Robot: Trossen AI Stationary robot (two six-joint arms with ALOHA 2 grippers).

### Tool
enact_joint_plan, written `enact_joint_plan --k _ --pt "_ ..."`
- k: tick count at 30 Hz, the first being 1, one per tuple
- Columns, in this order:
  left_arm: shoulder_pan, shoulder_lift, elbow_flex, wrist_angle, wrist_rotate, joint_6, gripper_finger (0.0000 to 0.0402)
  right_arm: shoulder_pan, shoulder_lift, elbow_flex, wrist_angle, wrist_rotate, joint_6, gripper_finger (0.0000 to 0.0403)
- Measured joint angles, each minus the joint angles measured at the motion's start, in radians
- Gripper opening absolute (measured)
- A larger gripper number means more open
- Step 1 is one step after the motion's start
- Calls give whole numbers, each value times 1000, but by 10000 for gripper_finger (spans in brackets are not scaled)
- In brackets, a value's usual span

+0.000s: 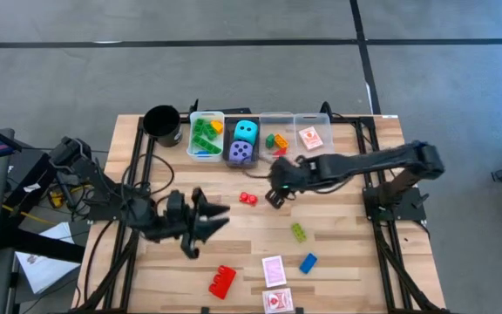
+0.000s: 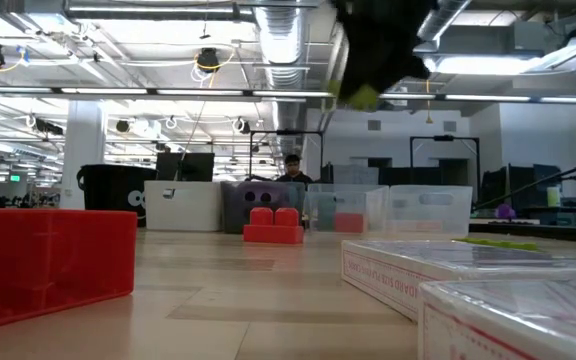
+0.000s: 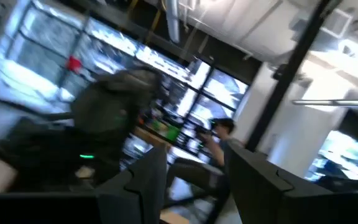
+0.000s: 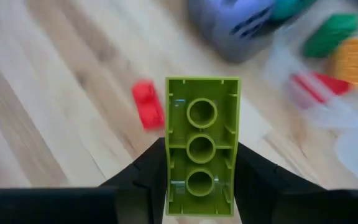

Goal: Pick & Place Toys
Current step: Put the small light green 8-stud game piece into the right transparent bin

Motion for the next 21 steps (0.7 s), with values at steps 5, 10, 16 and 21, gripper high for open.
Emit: enact_joint_plan --k 5,10,16,21 --pt "103 -61 0 -4 -3 89 154 46 -142 1 -9 167 225 132" --pt "188 -149 0 -64 -4 160 154 74 -225 2 -8 302 281 132" --pt "250 -268 0 -309 -3 164 154 -5 -228 2 -11 339 165 132" --pt "263 -322 0 -422 -2 83 154 -138 -153 2 12 239 31 132"
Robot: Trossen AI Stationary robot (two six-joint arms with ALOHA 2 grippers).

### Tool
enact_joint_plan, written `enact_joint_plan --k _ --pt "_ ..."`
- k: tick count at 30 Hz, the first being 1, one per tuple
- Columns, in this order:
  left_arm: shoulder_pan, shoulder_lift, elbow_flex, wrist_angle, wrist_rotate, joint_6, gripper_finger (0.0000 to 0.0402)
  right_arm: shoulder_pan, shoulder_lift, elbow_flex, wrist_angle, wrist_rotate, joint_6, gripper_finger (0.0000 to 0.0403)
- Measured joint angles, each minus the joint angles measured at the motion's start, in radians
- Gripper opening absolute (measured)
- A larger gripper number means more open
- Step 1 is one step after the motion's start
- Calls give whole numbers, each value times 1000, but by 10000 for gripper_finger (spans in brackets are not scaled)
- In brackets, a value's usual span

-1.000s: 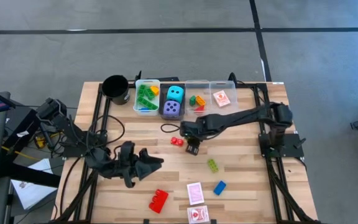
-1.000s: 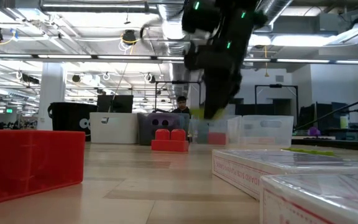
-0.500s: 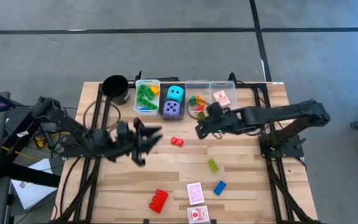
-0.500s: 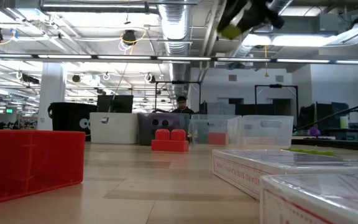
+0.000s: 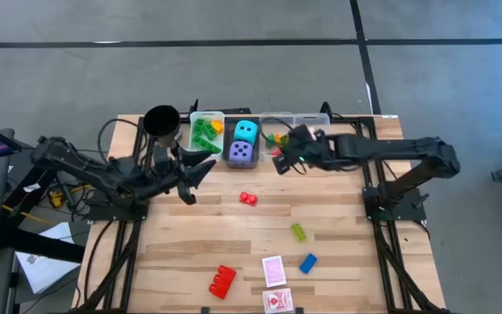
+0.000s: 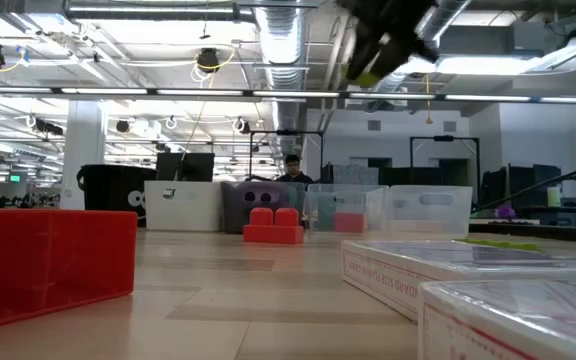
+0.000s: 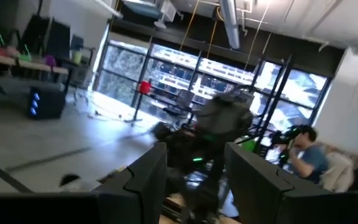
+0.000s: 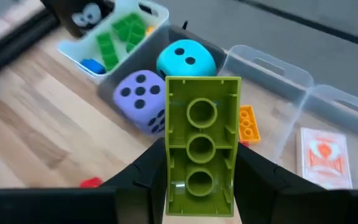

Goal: Pick & Place Toys
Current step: Put the small light green 8-stud game piece into the right transparent bin, then put the big red 2-stud game piece into the white bin

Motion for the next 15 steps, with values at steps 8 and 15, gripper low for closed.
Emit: enact_joint_plan --k 8,15 --pt "0 4 0 -38 4 -133 154 -206 171 0 127 -229 -175 133" --pt "0 23 1 -40 -3 -154 154 -305 288 -1 43 -411 -135 236"
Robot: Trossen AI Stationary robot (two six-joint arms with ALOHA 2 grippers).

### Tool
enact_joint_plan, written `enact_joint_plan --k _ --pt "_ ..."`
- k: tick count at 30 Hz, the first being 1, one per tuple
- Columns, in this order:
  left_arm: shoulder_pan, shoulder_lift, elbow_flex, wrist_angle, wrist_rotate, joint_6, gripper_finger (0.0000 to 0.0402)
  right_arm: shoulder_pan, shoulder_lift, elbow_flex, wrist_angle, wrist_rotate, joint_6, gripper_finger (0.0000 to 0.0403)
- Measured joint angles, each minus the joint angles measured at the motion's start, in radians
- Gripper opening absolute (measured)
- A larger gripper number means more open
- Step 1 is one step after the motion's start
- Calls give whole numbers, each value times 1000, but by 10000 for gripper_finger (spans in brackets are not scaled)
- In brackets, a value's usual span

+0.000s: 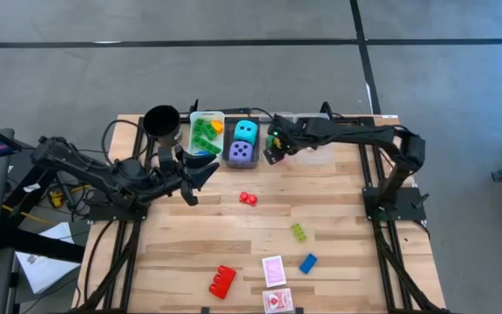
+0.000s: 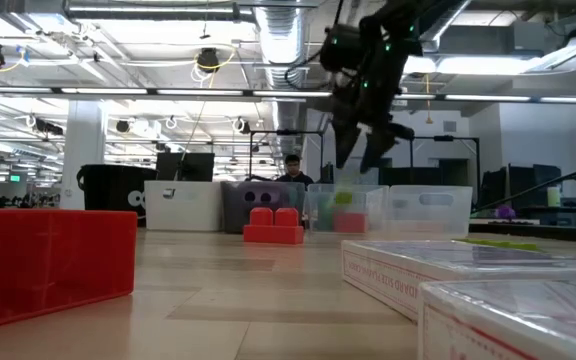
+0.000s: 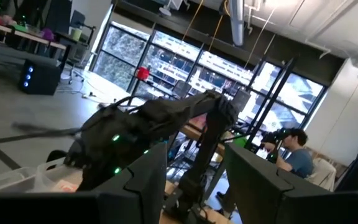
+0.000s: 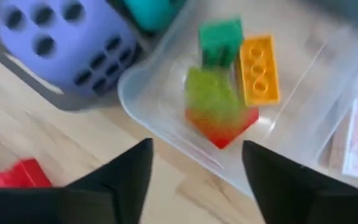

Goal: Pick & Place Toys
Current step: Put the big red 2-stud game piece into the white bin

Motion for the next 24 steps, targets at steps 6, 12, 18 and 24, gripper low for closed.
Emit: enact_joint_plan --k 6,12,18,24 --pt "2 3 0 -5 0 0 154 -23 31 0 -42 -91 -79 307" --pt "3 3 0 -23 0 24 154 55 -61 0 28 -89 -208 335" --pt "3 2 0 -116 38 112 154 219 -172 2 191 -62 -294 335" --pt "3 3 0 -188 86 106 154 379 -161 3 280 1 -164 333"
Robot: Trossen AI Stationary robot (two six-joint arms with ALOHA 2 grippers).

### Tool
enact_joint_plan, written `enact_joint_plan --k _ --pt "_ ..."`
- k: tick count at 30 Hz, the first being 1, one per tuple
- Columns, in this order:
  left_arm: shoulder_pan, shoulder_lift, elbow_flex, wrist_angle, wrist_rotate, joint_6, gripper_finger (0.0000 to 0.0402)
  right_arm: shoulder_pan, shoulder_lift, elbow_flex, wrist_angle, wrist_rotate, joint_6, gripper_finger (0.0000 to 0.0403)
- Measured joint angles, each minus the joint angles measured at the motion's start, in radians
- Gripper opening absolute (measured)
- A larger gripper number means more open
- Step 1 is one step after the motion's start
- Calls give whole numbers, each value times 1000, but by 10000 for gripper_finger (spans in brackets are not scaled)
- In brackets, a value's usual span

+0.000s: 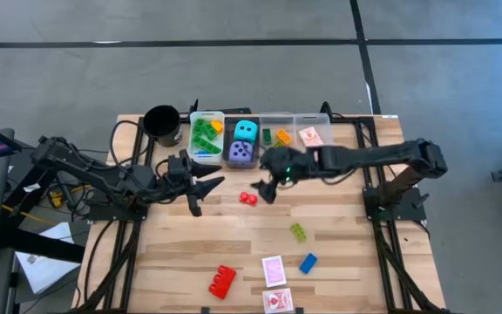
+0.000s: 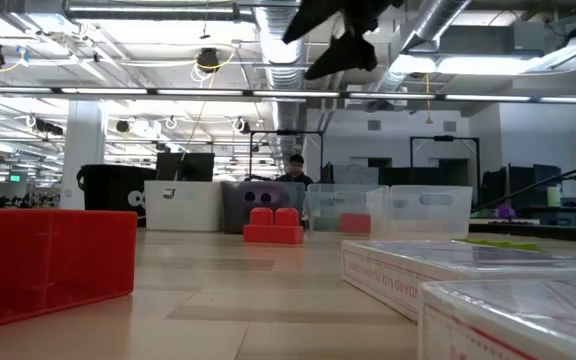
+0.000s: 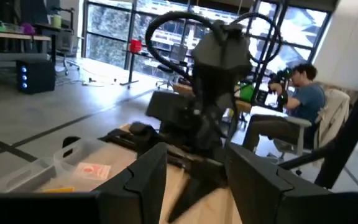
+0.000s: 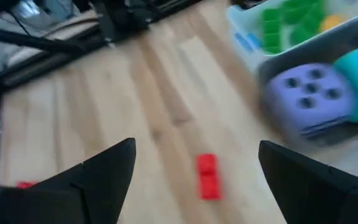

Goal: Pick & Place Toys
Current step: Put the big red 2-stud game piece into the white bin

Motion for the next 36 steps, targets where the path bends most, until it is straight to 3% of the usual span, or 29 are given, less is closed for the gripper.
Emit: enact_joint_plan --k 3,14,20,26,36 --pt "0 -1 0 -2 2 0 154 62 49 -3 6 49 59 333" --pt "-1 -1 0 1 1 -31 154 246 175 -3 222 417 91 333" --pt "0 -1 0 2 1 -31 154 272 143 -189 398 433 238 333" --pt "2 -1 0 2 1 -31 154 278 52 -453 743 428 287 333" --pt "2 -1 0 3 -5 -34 154 234 70 -564 764 464 145 333"
